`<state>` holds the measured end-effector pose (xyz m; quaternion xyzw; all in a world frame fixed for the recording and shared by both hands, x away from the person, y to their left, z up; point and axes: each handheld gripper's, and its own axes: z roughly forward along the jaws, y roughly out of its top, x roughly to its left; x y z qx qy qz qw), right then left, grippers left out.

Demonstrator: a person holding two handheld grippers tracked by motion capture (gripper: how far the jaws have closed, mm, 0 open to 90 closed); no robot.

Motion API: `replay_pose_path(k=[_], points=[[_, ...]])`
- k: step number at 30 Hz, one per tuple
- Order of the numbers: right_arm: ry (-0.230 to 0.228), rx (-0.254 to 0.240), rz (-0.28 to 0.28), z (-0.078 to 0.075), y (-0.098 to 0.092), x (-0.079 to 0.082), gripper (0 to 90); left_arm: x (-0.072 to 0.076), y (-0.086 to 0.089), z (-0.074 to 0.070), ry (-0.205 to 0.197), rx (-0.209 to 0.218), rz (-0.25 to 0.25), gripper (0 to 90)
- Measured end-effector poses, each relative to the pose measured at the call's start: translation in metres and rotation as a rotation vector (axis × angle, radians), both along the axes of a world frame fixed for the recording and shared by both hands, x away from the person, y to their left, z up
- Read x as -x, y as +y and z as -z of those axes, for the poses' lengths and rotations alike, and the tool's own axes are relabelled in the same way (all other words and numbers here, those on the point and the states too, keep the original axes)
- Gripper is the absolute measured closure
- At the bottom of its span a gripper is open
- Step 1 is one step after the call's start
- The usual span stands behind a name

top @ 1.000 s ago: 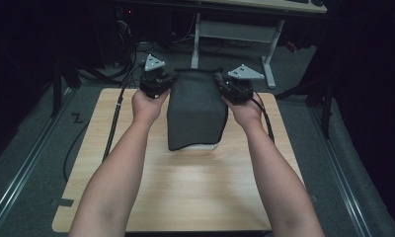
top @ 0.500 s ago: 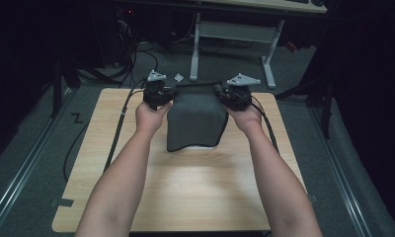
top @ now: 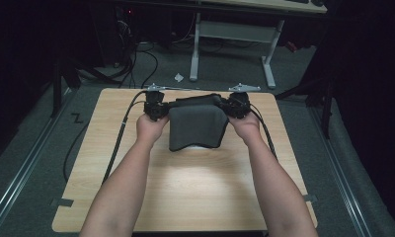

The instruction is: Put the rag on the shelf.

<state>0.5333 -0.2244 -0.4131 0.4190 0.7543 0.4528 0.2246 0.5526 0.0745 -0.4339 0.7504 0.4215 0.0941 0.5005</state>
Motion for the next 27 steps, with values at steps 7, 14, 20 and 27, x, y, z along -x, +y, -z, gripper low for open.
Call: replay_pose_path(k=[7, 14, 20, 27], points=[[0.058, -0.033, 0.002, 0.014, -0.004, 0.001, 71.6, 0.01, 0.001, 0.012, 0.021, -0.002, 0.018, 85.2], [0.044, -0.037, 0.041, 0.015, -0.007, 0.001, 56.2, 0.013, 0.007, 0.013, 0.029, 0.003, 0.016, 84.1], [0.023, -0.072, 0.094, 0.011, -0.019, 0.002, 46.1, 0.016, 0.009, 0.012, 0.02, -0.026, 0.03, 83.1], [-0.008, -0.085, 0.114, 0.005, -0.029, 0.007, 44.2, 0.018, 0.01, 0.015, 0.026, -0.029, 0.02, 76.7]])
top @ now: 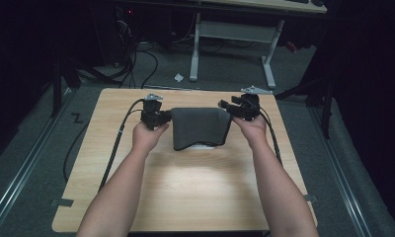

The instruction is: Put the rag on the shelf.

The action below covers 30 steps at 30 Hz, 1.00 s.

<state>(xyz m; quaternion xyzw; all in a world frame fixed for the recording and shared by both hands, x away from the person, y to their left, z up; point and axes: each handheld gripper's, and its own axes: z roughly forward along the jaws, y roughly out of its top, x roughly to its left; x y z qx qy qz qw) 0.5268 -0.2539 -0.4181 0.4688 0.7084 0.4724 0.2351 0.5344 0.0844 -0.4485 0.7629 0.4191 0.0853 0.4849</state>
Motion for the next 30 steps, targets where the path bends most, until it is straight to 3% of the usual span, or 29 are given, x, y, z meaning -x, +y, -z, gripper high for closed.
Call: replay_pose_path(k=[7, 20, 27, 30], points=[[-0.026, 0.002, 0.019, -0.007, -0.009, 0.005, 44.0, 0.001, 0.011, 0.003, 0.012, 0.016, -0.054, 62.0], [-0.026, 0.035, 0.057, 0.003, -0.022, 0.011, 52.5, 0.006, 0.023, 0.0, -0.026, -0.009, -0.092, 57.1], [-0.026, 0.048, 0.061, 0.009, -0.026, 0.022, 54.4, 0.011, 0.032, 0.003, -0.031, -0.04, -0.1, 54.4], [-0.048, 0.049, 0.068, 0.009, -0.026, 0.031, 55.6, 0.016, 0.035, -0.001, -0.057, -0.028, -0.106, 53.9]])
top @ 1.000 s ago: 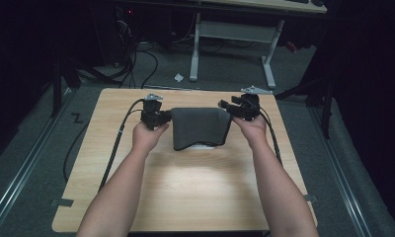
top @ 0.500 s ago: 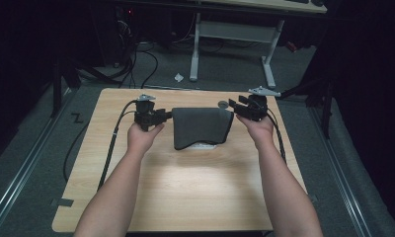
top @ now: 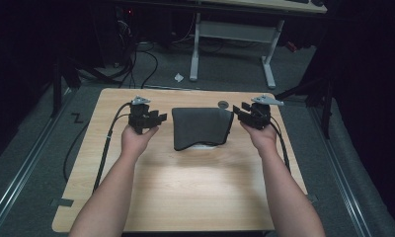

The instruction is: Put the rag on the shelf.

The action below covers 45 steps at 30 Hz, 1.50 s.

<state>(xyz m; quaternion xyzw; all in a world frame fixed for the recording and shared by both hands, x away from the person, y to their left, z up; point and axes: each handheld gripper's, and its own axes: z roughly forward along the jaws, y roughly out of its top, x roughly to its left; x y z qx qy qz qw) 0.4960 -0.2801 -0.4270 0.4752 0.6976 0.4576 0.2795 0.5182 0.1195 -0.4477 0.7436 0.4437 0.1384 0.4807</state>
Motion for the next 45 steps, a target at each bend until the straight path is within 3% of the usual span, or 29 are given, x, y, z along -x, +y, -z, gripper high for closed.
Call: replay_pose_path(k=[8, 11, 13, 15, 19, 21, 24, 27, 29, 33, 35, 36, 38, 39, 40, 41, 42, 43, 44, 45], points=[[-0.024, 0.032, -0.015, -0.002, -0.001, 0.026, 55.4, 0.024, 0.015, -0.009, -0.065, 0.022, -0.014, 52.1], [-0.025, 0.044, -0.026, -0.004, -0.002, 0.036, 55.2, 0.034, 0.022, -0.01, -0.074, 0.032, -0.014, 51.8], [-0.059, 0.058, -0.025, -0.006, -0.001, 0.046, 55.4, 0.042, 0.025, -0.009, -0.075, 0.035, -0.014, 51.3], [-0.048, 0.075, -0.031, -0.007, -0.001, 0.053, 54.7, 0.051, 0.028, -0.007, -0.077, 0.032, -0.007, 50.6], [-0.058, 0.096, -0.037, -0.007, 0.002, 0.07, 48.8, 0.07, 0.031, -0.001, -0.079, 0.032, 0.011, 50.2], [-0.04, 0.112, -0.061, -0.006, 0.005, 0.079, 45.4, 0.08, 0.032, 0.004, -0.074, 0.034, 0.021, 50.2], [-0.07, 0.138, -0.075, -0.001, 0.01, 0.096, 45.8, 0.097, 0.031, 0.013, -0.074, 0.03, 0.041, 49.7], [-0.044, 0.157, -0.089, 0.004, 0.015, 0.111, 44.5, 0.115, 0.028, 0.026, -0.065, 0.023, 0.061, 48.1], [-0.065, 0.185, -0.08, 0.011, 0.019, 0.123, 45.5, 0.128, 0.027, 0.036, -0.056, 0.026, 0.071, 47.0], [-0.036, 0.218, -0.092, 0.029, 0.029, 0.146, 45.2, 0.154, 0.023, 0.057, -0.024, -0.001, 0.087, 46.1], [-0.012, 0.217, -0.105, 0.04, 0.032, 0.156, 44.9, 0.17, 0.02, 0.07, 0.022, -0.015, 0.102, 45.7], [0.002, 0.213, -0.108, 0.047, 0.034, 0.161, 44.9, 0.179, 0.018, 0.075, 0.038, -0.025, 0.111, 45.3], [0.031, 0.18, -0.091, 0.062, 0.035, 0.173, 44.9, 0.195, 0.01, 0.078, 0.107, -0.04, 0.131, 45.4], [0.04, 0.147, -0.06, 0.072, 0.034, 0.181, 46.1, 0.203, 0.005, 0.077, 0.112, -0.043, 0.159, 45.0], [0.068, 0.114, -0.051, 0.083, 0.032, 0.188, 49.9, 0.211, -0.001, 0.076, 0.085, -0.069, 0.192, 44.2], [0.134, 0.113, -0.081, 0.087, 0.033, 0.19, 45.6, 0.217, -0.007, 0.076, 0.046, -0.117, 0.204, 44.0], [0.143, 0.148, -0.098, 0.088, 0.035, 0.19, 44.8, 0.218, -0.011, 0.075, 0.002, -0.181, 0.212, 43.9], [0.108, 0.186, -0.095, 0.089, 0.036, 0.192, 46.2, 0.217, -0.014, 0.076, -0.016, -0.224, 0.203, 43.5], [0.103, 0.198, -0.093, 0.09, 0.035, 0.191, 46.0, 0.214, -0.014, 0.076, -0.017, -0.236, 0.189, 43.2], [0.12, 0.185, -0.089, 0.091, 0.035, 0.188, 46.0, 0.211, -0.013, 0.077, 0.002, -0.201, 0.174, 43.1]])
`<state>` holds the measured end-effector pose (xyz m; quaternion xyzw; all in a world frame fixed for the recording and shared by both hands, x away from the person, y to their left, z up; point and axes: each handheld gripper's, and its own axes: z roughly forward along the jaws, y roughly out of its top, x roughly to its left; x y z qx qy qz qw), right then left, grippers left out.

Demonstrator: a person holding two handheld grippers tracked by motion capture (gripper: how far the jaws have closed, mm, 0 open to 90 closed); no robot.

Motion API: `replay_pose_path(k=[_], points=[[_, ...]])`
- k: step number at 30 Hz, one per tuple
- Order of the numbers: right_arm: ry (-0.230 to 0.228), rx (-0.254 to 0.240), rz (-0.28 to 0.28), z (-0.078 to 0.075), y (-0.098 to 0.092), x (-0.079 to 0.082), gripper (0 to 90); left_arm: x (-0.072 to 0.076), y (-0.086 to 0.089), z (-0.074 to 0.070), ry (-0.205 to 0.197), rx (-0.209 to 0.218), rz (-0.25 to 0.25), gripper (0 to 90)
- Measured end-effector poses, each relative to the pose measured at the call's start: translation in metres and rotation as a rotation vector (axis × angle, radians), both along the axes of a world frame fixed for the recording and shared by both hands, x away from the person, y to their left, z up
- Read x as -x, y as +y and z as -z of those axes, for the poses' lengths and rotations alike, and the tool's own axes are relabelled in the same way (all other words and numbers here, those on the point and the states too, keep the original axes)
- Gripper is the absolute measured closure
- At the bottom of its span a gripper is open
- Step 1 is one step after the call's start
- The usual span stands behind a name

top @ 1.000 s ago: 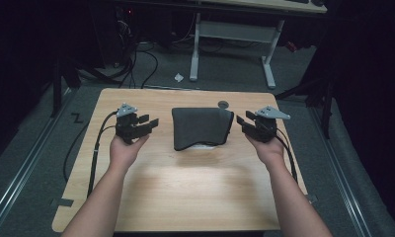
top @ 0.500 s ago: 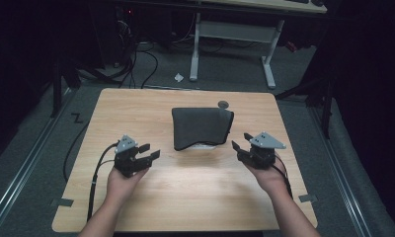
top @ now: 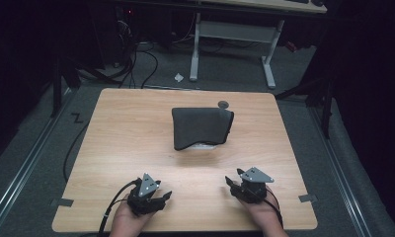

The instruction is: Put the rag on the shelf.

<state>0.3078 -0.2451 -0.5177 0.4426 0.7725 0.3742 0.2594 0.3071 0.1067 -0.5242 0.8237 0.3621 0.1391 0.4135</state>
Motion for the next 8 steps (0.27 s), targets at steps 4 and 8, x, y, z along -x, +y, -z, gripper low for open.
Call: replay_pose_path(k=[4, 8], points=[[-0.002, -0.005, -0.008, 0.001, 0.0, -0.003, 46.0, -0.007, 0.012, 0.002, 0.033, 0.06, -0.033, 43.5], [0.015, -0.008, -0.006, 0.003, -0.002, -0.005, 46.0, -0.007, 0.018, 0.004, 0.045, 0.066, -0.047, 43.5]])
